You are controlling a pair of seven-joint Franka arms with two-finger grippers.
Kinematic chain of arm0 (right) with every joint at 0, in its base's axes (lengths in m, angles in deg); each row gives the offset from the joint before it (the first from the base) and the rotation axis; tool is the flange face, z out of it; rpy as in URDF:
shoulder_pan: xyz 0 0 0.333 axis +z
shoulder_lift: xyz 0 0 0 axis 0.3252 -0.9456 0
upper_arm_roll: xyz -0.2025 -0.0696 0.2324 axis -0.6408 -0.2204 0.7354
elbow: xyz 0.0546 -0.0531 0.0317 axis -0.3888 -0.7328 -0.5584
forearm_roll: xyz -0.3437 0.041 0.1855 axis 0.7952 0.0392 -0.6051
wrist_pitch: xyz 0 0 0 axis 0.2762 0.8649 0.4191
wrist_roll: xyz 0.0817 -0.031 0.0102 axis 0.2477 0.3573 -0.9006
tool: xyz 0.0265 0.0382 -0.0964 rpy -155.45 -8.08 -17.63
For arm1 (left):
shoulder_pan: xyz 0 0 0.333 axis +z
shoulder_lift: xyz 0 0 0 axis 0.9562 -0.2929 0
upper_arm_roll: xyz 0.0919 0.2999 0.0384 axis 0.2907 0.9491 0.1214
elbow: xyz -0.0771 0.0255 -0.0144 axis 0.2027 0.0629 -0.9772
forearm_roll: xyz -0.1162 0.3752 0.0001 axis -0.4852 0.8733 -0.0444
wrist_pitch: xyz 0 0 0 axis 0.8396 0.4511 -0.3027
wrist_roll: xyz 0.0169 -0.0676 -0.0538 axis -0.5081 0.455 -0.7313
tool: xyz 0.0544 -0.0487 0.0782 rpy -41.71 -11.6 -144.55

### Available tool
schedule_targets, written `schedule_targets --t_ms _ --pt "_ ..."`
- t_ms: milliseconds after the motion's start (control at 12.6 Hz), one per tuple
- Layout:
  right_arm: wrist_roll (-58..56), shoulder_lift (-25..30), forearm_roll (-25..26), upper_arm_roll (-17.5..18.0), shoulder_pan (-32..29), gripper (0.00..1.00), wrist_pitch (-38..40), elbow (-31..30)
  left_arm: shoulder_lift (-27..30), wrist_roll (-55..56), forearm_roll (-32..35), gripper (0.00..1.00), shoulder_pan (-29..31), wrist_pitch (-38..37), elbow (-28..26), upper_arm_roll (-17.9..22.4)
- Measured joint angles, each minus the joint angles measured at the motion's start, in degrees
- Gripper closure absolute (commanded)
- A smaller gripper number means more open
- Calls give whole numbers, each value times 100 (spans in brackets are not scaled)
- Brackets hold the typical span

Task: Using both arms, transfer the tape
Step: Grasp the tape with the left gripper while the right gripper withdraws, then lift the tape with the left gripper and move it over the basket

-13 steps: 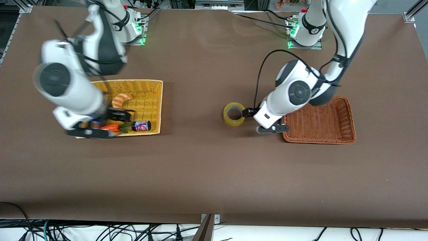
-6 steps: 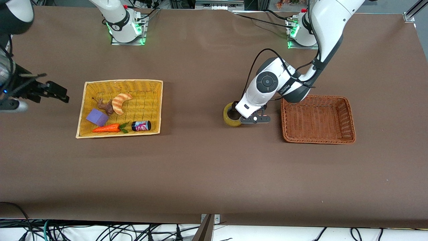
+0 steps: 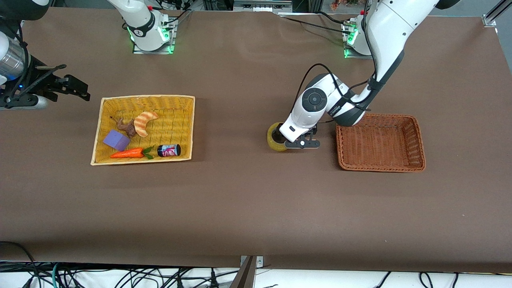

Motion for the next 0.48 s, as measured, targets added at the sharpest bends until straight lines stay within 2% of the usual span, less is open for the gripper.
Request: schedule_targets --t_ms 159,238,317,396,476 --pt "-2 -1 0 -3 -45 0 14 16 -169 124 137 1 0 160 -2 1" --pt "-4 -2 0 12 -39 0 13 133 -248 156 145 36 0 261 -2 4" --pt "-4 -6 1 31 -31 0 13 212 -276 216 146 79 1 296 -2 4" --pt "-4 -21 1 43 -24 0 12 254 -281 365 146 100 -2 307 -1 2" --pt "-2 -40 4 36 -21 0 8 265 -281 591 147 100 -23 311 -1 -2"
